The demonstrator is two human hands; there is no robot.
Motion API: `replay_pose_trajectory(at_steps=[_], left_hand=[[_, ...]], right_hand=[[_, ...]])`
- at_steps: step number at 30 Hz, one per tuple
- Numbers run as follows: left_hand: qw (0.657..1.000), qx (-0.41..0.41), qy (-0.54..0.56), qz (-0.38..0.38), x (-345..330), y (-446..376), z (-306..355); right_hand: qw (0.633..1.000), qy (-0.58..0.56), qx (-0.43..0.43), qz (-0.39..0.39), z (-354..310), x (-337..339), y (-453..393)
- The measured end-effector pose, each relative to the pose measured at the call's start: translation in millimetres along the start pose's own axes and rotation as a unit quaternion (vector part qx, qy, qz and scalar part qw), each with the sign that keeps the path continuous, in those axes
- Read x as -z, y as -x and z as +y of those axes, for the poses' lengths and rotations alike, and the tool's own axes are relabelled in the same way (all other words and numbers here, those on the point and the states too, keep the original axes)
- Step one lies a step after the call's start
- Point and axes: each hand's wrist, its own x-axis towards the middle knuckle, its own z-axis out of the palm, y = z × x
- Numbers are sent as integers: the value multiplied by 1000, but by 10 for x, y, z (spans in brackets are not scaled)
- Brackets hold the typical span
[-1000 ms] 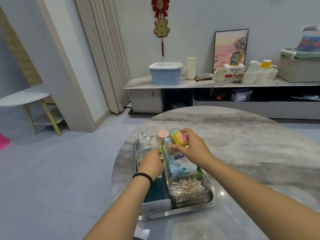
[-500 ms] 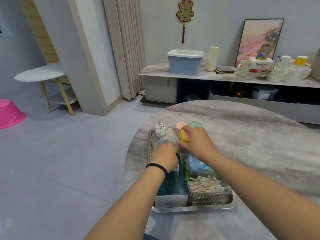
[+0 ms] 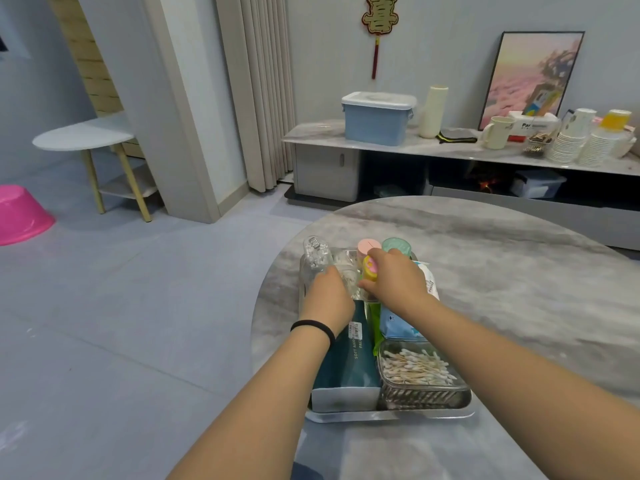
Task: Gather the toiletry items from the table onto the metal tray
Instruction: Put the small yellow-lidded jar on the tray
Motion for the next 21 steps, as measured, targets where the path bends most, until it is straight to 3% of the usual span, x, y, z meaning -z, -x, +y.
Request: replay_pose_trajectory(at_steps=[3, 6, 11, 16, 21], left_hand=[[996, -10, -18, 84, -2, -44, -24], [988, -17, -49, 145, 17, -181, -117], [1000, 2, 15, 21, 0, -362, -290], [998, -18, 62, 6, -13, -408, -331], [995, -30, 92, -2, 59, -406, -408]], right_hand=[[1000, -6, -10, -5, 33, -51, 13], [998, 63, -2, 14, 59, -100, 4], [993, 105, 39, 47, 154, -174, 35], [999, 35, -25, 5, 267, -273, 45], [998, 66, 2, 7, 319, -364, 79]])
